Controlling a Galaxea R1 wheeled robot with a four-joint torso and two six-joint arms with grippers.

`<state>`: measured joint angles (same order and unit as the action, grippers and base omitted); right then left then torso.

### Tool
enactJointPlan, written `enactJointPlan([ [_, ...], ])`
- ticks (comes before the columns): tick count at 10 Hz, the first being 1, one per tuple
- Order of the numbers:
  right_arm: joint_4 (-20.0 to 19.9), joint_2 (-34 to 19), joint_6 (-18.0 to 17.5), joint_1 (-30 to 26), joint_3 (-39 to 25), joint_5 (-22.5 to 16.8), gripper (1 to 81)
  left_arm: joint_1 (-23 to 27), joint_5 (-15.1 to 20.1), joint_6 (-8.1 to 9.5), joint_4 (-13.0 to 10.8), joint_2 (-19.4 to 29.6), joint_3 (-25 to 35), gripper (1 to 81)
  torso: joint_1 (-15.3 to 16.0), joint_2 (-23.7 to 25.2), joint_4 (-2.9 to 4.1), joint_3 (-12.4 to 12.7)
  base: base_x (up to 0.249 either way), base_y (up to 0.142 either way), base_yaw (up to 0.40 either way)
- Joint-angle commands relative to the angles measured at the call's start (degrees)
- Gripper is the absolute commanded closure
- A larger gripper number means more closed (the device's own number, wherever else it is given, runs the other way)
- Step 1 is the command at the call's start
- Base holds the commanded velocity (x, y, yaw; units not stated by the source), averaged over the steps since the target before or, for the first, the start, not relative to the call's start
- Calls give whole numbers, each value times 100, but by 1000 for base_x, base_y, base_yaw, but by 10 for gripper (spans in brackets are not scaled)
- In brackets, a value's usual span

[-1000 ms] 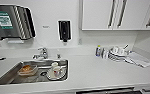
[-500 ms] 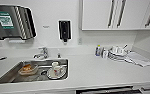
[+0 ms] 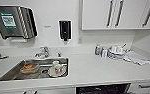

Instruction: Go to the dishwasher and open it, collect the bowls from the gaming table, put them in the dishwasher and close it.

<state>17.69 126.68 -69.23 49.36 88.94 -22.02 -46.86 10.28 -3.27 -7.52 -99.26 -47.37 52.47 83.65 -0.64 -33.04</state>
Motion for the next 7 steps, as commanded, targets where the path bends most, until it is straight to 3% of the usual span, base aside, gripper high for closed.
enactJointPlan([
  [1, 174, -44, 94, -334, -54, -602, 10, 498, 71, -51, -30, 212, 158, 10, 0, 0, 0, 0, -64, 0, 0],
  [7, 569, 70, 103, 35, 104, -224, 10, 498, 80, -51, -30, 195, 158, 10, 2, 0, 0, 0, -64, 0, 0],
])
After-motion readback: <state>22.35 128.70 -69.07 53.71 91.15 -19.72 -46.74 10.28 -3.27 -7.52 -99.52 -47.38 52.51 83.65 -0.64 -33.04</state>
